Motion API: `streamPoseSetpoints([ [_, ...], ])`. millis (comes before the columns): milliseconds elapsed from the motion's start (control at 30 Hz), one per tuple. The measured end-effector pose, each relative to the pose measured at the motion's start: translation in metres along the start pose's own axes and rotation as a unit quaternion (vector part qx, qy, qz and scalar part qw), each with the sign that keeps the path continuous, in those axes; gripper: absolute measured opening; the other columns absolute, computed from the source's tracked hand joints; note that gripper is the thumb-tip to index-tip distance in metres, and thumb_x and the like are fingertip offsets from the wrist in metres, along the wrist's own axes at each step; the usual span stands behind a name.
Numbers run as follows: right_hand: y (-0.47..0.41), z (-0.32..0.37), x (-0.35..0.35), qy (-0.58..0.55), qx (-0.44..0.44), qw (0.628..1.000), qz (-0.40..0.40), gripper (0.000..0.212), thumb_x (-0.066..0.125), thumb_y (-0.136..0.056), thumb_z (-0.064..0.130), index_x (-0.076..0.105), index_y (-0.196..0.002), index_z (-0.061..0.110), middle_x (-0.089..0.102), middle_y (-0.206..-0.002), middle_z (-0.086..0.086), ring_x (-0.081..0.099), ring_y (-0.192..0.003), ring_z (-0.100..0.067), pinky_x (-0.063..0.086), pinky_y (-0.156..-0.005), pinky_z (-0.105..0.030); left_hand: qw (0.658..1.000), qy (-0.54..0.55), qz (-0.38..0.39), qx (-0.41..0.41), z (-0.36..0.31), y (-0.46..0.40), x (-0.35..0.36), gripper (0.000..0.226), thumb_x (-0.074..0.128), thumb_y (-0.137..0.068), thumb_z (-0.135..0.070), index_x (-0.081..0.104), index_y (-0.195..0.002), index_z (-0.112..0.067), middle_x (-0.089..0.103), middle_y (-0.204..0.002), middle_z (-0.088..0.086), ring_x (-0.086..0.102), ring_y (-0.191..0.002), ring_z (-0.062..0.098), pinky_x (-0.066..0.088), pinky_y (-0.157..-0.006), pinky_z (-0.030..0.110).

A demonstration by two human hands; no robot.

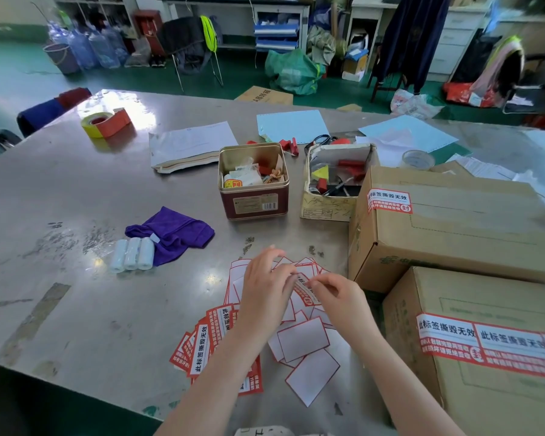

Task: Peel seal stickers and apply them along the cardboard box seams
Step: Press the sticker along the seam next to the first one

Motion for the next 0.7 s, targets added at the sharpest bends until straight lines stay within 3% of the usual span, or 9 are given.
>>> streamPoseSetpoints([
  [133, 0.000, -0.001, -0.013, -0.074, 0.019, 0.996, -0.036, 0.017, 0.055, -0.092, 0.016, 0.067, -0.103, 0.014, 0.068, -0.095, 0.004, 0.061, -0.090, -0.006, 0.046, -0.071, -0.013, 1.000, 0.008, -0.025, 0.005, -0.005, 0.000, -0.004, 0.009, 0.073, -0.078, -0.013, 0.072, -0.087, -0.013, 0.064, -0.111, 0.009, 0.057, -0.113, 0.028, 0.032, -0.092, 0.026],
  [267, 0.004, 0.000, -0.025, -0.138, 0.014, 0.988, -0.072, 0.027, 0.058, -0.090, 0.015, 0.055, -0.117, 0.017, 0.063, -0.107, 0.006, 0.060, -0.100, -0.008, 0.052, -0.083, -0.022, 0.989, 0.116, 0.016, -0.085, -0.007, -0.002, -0.003, 0.023, 0.054, -0.093, -0.024, 0.067, -0.107, -0.012, 0.050, -0.128, 0.002, 0.040, -0.125, 0.012, 0.026, -0.093, 0.011],
  [333, 0.006, -0.002, -0.031, -0.158, 0.022, 0.984, -0.077, 0.029, 0.059, -0.090, 0.019, 0.051, -0.118, 0.020, 0.063, -0.106, 0.004, 0.064, -0.095, -0.010, 0.056, -0.078, -0.025, 0.976, 0.167, 0.033, -0.136, -0.011, -0.005, -0.004, 0.024, 0.051, -0.094, -0.030, 0.064, -0.109, -0.016, 0.048, -0.126, -0.002, 0.039, -0.116, 0.002, 0.031, -0.083, 0.002],
  [400, 0.010, -0.006, -0.038, -0.178, 0.035, 0.980, -0.082, 0.016, 0.058, -0.090, 0.026, 0.057, -0.106, 0.022, 0.069, -0.096, 0.003, 0.070, -0.083, -0.012, 0.059, -0.071, -0.028, 0.948, 0.243, 0.054, -0.197, -0.016, -0.007, -0.004, 0.017, 0.051, -0.094, -0.033, 0.060, -0.103, -0.021, 0.054, -0.117, -0.004, 0.050, -0.099, 0.002, 0.038, -0.068, 0.000],
  [433, 0.012, -0.007, -0.042, -0.188, 0.039, 0.977, -0.089, 0.007, 0.056, -0.091, 0.028, 0.059, -0.097, 0.025, 0.071, -0.090, 0.003, 0.071, -0.077, -0.010, 0.059, -0.067, -0.025, 0.927, 0.289, 0.066, -0.231, -0.019, -0.008, -0.002, 0.013, 0.051, -0.094, -0.033, 0.058, -0.099, -0.024, 0.058, -0.108, -0.005, 0.055, -0.090, 0.003, 0.040, -0.059, 0.000],
  [500, 0.016, -0.007, -0.055, -0.167, 0.025, 0.979, -0.118, 0.012, 0.053, -0.092, 0.031, 0.060, -0.084, 0.028, 0.070, -0.079, 0.006, 0.069, -0.066, -0.003, 0.055, -0.056, -0.016, 0.894, 0.352, 0.075, -0.268, -0.029, -0.009, 0.001, 0.009, 0.049, -0.095, -0.033, 0.056, -0.093, -0.027, 0.061, -0.089, -0.009, 0.058, -0.078, 0.002, 0.041, -0.050, 0.002],
  [600, 0.016, -0.002, -0.078, -0.103, -0.005, 0.983, -0.150, 0.024, 0.049, -0.094, 0.035, 0.063, -0.080, 0.020, 0.068, -0.072, 0.003, 0.063, -0.056, -0.006, 0.048, -0.052, -0.015, 0.886, 0.377, 0.050, -0.267, -0.048, -0.016, 0.001, 0.011, 0.050, -0.094, -0.035, 0.055, -0.097, -0.025, 0.062, -0.087, -0.008, 0.060, -0.079, 0.004, 0.044, -0.055, 0.007],
  [700, 0.011, 0.007, -0.105, -0.071, -0.042, 0.981, -0.176, 0.033, 0.049, -0.094, 0.032, 0.066, -0.076, 0.010, 0.065, -0.064, 0.002, 0.057, -0.052, -0.005, 0.041, -0.047, -0.011, 0.901, 0.360, 0.014, -0.240, -0.066, -0.029, 0.004, 0.018, 0.049, -0.094, -0.035, 0.055, -0.102, -0.020, 0.063, -0.097, -0.002, 0.062, -0.086, 0.008, 0.048, -0.059, 0.009],
])
Point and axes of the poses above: each hand's wrist, its own y-axis away from the middle knuckle, its own x-axis out of the palm, z = x × y, the point moved 6 cm from there along -y, towards the middle knuckle
